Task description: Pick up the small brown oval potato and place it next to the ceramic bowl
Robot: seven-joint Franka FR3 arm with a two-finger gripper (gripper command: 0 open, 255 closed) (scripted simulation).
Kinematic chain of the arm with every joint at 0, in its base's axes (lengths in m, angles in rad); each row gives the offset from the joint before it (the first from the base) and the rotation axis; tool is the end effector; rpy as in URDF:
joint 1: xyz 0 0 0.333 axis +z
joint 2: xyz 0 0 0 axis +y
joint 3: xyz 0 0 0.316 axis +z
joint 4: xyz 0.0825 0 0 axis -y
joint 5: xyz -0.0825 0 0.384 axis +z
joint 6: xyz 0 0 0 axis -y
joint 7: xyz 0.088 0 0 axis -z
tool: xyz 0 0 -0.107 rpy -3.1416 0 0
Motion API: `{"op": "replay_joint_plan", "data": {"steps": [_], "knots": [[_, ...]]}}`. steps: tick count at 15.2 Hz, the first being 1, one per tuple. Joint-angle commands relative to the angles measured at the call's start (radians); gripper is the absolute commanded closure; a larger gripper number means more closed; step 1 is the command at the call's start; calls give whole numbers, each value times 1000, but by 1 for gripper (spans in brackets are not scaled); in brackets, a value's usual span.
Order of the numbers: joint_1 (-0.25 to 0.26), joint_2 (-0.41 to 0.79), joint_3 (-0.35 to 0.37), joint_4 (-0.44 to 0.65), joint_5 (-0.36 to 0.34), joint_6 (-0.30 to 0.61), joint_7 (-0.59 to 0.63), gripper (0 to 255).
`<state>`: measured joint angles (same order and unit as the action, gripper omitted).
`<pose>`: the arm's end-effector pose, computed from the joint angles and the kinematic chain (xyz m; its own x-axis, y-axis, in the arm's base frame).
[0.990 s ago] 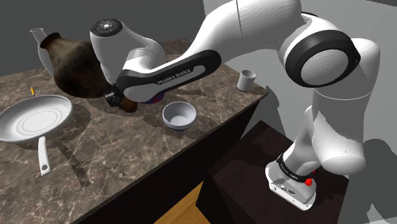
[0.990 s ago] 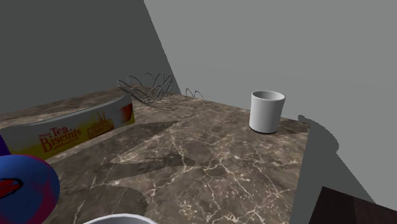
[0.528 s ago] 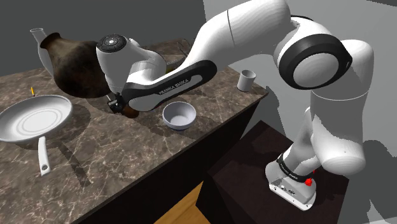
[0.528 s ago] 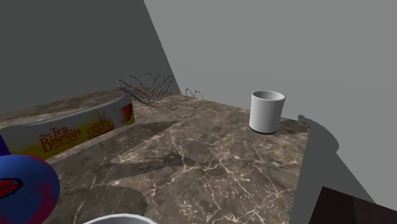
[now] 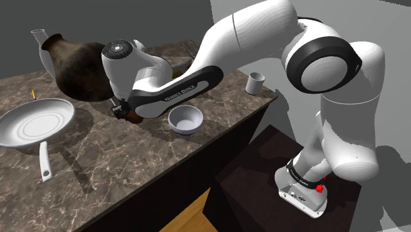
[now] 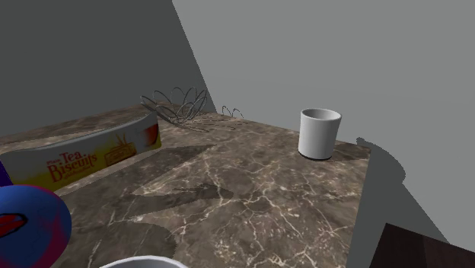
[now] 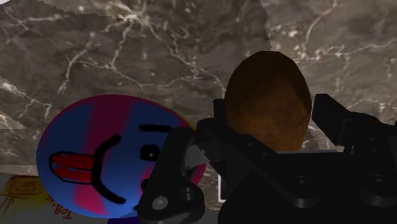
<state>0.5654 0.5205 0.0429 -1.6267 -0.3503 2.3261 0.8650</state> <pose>0.5817 0.3928 0.3374 0.9533 -0.0346 0.3000 -0.0552 -0.9966 0.0607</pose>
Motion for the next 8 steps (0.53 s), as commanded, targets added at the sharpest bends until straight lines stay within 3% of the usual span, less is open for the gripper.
{"op": "replay_joint_plan", "data": {"steps": [1,2,3,8], "knots": [[0,10,-1,-5,0,-2,2,255],[0,10,-1,-5,0,-2,2,255],[0,13,-1,-3,0,0,2,0],[0,9,-1,-5,0,-2,2,0]]}}
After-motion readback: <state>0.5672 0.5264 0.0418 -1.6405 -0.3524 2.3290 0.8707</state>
